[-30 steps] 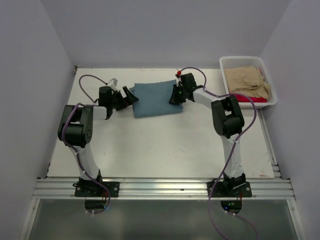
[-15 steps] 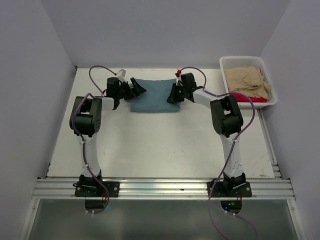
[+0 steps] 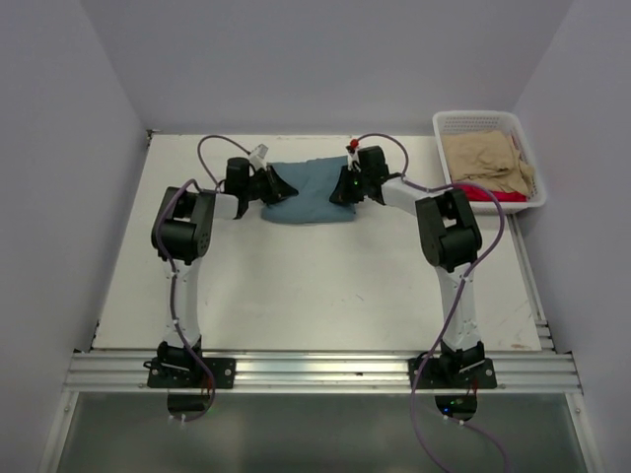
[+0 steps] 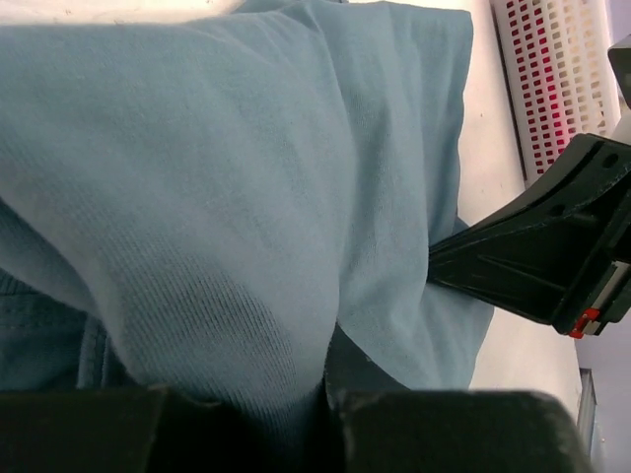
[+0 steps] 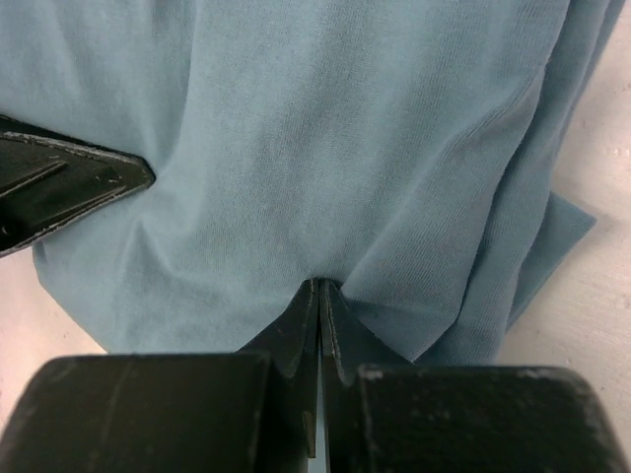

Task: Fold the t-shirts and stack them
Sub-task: Neatly place the folded tshirt to the corner

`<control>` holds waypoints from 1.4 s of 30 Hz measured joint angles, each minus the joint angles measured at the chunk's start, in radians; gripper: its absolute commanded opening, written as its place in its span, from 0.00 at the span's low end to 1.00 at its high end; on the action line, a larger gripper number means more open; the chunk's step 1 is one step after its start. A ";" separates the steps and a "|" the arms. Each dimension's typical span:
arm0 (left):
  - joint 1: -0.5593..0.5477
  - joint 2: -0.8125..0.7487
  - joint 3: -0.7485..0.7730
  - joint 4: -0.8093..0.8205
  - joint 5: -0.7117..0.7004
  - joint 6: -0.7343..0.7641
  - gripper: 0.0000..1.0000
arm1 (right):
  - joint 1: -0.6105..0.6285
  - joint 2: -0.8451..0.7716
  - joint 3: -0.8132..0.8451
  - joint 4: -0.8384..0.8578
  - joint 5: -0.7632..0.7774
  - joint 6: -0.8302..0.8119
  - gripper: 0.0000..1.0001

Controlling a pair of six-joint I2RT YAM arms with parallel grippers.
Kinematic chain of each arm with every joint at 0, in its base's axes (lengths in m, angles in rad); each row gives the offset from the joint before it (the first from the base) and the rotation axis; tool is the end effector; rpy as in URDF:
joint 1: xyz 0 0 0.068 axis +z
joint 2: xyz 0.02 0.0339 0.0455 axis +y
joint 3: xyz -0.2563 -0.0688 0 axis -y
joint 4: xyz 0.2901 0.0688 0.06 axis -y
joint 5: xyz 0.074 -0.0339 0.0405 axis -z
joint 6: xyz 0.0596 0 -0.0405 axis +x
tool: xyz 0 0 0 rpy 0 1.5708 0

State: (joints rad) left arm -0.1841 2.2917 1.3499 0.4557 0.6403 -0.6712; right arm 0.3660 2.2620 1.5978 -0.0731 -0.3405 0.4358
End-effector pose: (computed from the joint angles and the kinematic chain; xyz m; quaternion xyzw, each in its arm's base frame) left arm 0.5008 -0.1295 0.0499 -0.0384 0.8282 -0.4485 0.3340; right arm 0.5019 0.2137 0.0919 -0.0371 0.9030 0.2983 0.3068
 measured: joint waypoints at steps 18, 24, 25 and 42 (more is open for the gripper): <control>0.077 -0.309 -0.260 -0.021 -0.212 -0.095 0.00 | 0.013 -0.580 -0.374 -0.040 0.035 -0.026 0.00; 0.190 -0.342 -0.330 0.014 -0.365 -0.211 0.00 | 0.019 -0.757 -0.498 -0.057 0.064 -0.033 0.00; 0.211 -0.342 -0.349 0.017 -0.387 -0.241 0.00 | 0.021 -0.774 -0.518 -0.072 0.068 -0.034 0.00; 0.447 -0.340 -0.441 0.066 -0.711 -0.632 0.00 | 0.032 -0.951 -0.679 -0.221 0.093 -0.047 0.00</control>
State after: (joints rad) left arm 0.2626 1.9522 0.9085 0.5217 -0.0704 -1.3033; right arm 0.3985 1.3113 0.9184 -0.2943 -0.2478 0.3885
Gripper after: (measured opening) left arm 0.153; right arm 0.007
